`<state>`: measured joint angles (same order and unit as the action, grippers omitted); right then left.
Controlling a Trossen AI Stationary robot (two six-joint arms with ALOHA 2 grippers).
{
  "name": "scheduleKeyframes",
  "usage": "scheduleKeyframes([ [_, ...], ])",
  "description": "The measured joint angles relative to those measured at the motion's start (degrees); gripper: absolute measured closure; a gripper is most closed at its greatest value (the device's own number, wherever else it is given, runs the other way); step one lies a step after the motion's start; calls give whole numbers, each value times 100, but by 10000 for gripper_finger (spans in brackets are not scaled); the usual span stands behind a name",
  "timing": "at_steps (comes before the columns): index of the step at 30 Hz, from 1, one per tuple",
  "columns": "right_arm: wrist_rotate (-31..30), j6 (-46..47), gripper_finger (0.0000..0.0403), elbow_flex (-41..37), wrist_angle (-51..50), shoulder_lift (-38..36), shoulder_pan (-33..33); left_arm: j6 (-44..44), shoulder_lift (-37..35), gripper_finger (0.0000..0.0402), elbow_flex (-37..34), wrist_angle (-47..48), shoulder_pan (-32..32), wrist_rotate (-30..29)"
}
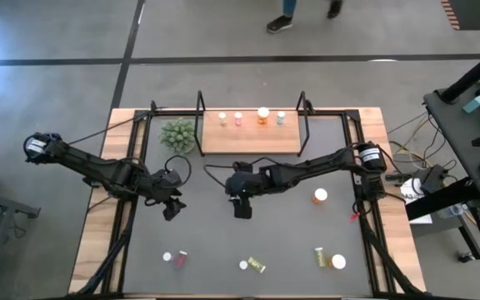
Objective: Pick and place medicine bottles onto shelf by color
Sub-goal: Put the top blue pill bottle on the shelf aligned with the other blue pill bottle
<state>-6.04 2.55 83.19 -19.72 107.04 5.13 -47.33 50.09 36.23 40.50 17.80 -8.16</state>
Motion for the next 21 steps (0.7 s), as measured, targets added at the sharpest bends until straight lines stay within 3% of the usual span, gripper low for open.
scheduleKeyframes([
  [21,4,425,179,-515,560,0,11,8,11,169,0,-3,-4,-118],
])
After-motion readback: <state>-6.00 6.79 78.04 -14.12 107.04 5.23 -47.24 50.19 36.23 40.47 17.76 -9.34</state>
